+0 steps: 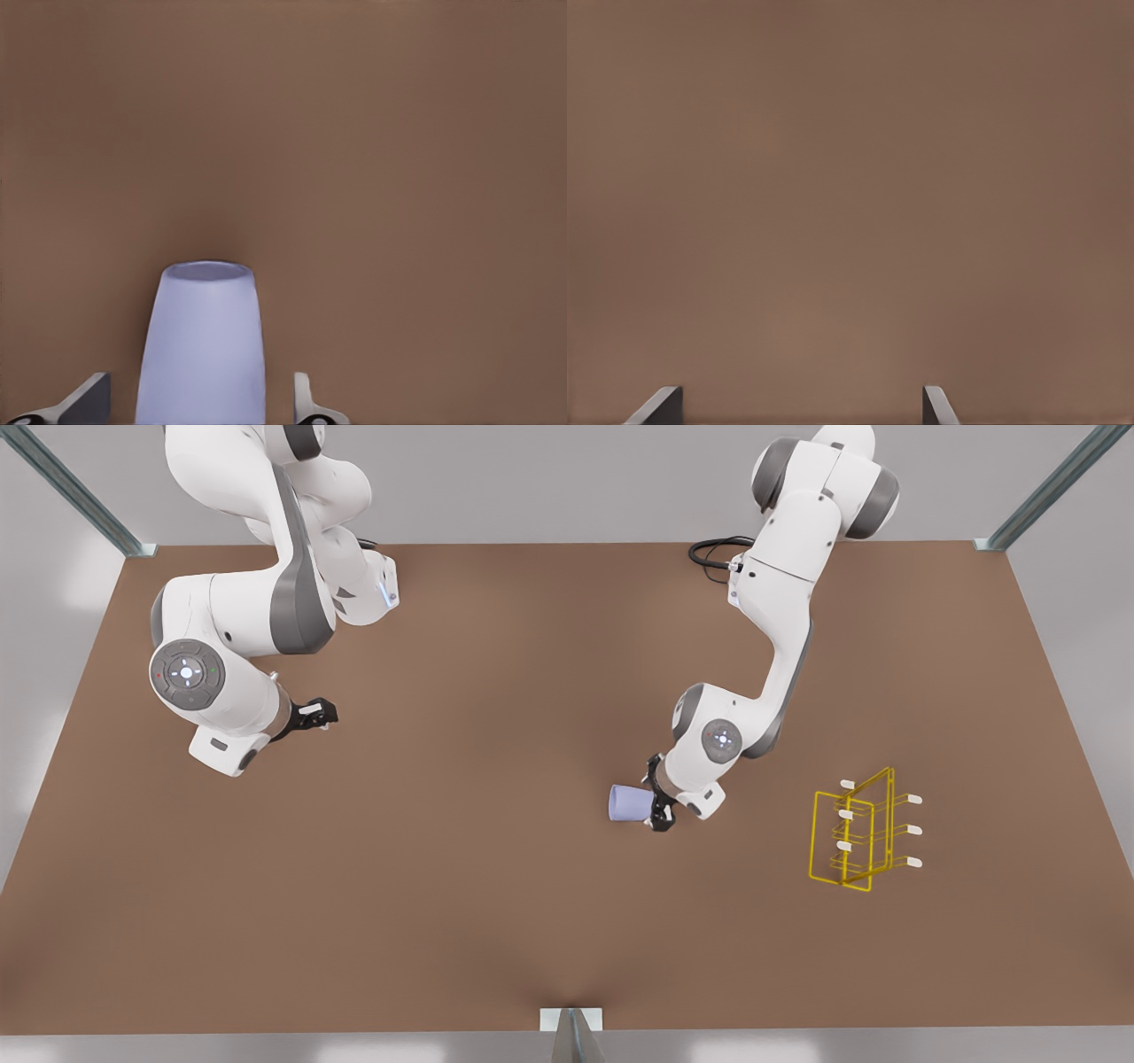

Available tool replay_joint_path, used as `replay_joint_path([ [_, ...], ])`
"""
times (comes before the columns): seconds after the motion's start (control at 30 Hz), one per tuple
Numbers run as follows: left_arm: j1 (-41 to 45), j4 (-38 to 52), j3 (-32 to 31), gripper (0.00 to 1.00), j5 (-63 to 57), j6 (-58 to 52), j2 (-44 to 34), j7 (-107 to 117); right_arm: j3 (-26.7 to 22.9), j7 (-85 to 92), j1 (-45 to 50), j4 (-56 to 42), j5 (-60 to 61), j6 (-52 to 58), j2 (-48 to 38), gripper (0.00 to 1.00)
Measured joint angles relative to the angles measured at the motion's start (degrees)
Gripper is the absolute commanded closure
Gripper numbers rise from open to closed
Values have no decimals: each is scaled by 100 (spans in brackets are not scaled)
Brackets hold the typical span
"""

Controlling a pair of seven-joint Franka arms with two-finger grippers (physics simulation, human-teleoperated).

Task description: Place the cup on the cup holder

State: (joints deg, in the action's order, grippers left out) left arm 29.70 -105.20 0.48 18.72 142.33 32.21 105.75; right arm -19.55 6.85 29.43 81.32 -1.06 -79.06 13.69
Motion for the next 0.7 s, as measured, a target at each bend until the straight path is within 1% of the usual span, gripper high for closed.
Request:
replay_joint_path([
  [0.43,9,-3,-113,0,216,399,262,346,0,-247,-63,30,17,17,1,0],
  [0.7,27,5,-169,0,224,714,570,399,0,-316,-105,69,30,33,13,0],
])
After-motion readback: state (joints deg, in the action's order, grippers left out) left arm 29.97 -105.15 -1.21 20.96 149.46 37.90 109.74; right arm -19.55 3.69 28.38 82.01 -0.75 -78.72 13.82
